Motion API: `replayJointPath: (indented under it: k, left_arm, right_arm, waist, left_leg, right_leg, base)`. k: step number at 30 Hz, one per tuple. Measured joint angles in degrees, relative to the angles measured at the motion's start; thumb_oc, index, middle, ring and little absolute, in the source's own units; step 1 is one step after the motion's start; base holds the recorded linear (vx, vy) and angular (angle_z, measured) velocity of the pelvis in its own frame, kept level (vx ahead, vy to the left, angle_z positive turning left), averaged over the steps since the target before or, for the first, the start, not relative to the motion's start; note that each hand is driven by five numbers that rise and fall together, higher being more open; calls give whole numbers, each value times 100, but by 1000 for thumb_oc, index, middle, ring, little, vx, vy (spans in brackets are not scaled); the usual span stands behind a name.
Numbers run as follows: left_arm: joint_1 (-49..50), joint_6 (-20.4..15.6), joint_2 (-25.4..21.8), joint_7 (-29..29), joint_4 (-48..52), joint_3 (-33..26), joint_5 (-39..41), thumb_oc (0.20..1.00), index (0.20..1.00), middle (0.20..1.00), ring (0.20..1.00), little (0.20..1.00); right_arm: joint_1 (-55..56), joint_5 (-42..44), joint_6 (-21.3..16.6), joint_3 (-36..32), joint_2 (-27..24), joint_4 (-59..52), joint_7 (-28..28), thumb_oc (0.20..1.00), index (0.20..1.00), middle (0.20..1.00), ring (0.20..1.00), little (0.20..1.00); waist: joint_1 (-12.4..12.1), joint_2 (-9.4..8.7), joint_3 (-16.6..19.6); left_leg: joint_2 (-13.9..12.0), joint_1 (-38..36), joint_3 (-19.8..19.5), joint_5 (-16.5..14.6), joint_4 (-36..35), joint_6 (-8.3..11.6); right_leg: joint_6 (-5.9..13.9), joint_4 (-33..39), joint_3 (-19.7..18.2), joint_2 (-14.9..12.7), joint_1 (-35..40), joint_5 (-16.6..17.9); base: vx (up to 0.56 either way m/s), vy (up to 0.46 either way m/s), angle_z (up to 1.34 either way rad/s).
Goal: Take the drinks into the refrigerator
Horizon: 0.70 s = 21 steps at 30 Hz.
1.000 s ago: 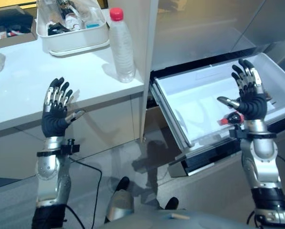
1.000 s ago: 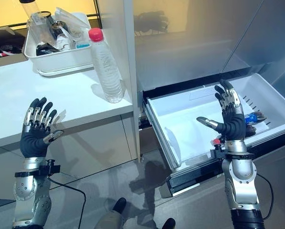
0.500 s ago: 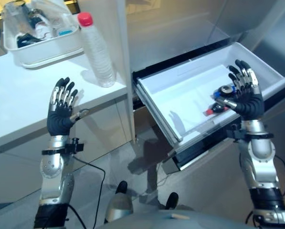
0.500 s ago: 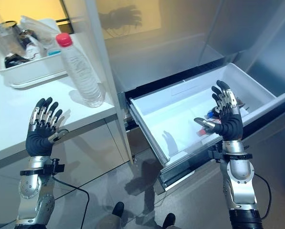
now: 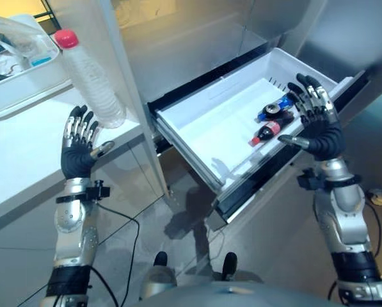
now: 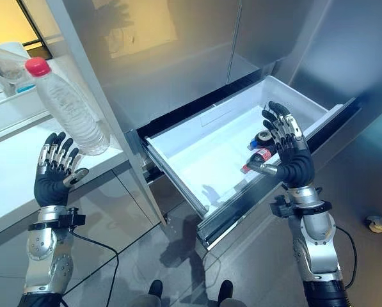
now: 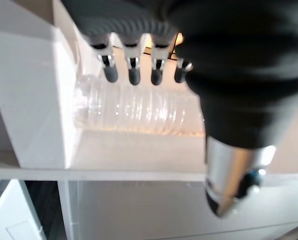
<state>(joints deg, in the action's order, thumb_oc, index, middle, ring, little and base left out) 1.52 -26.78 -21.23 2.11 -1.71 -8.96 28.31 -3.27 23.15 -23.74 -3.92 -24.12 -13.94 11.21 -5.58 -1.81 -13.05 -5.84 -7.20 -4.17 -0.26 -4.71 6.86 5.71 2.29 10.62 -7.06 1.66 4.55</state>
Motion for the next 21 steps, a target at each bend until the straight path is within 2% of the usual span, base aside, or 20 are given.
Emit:
replayJointPath:
  k: [10, 21]
  left_arm:
    - [20, -56, 3, -467, -481, -642, -22, 1000, 1000, 1000, 1000, 1000]
    - [208, -140, 20, -833, -673, -806, -70, 1000, 1000, 1000, 1000, 1000]
  right_arm:
    - [24, 17, 1, 7, -69, -39, 120, 1000, 1000, 1000, 1000, 1000]
    - [130, 80, 0, 12, -128, -82, 222, 1000, 1000, 1000, 1000, 1000]
  waist:
    - [153, -26, 145]
    - [168, -85, 403]
  left_leg:
    - [-31, -115, 268, -9, -30, 7]
    - [-37, -124, 445, -24, -32, -17]
  right_leg:
    - [-25, 12, -246, 59, -59, 71]
    - [-59, 205, -406, 102, -72, 248]
  base:
    - [26, 12, -14]
    - [5, 0, -9]
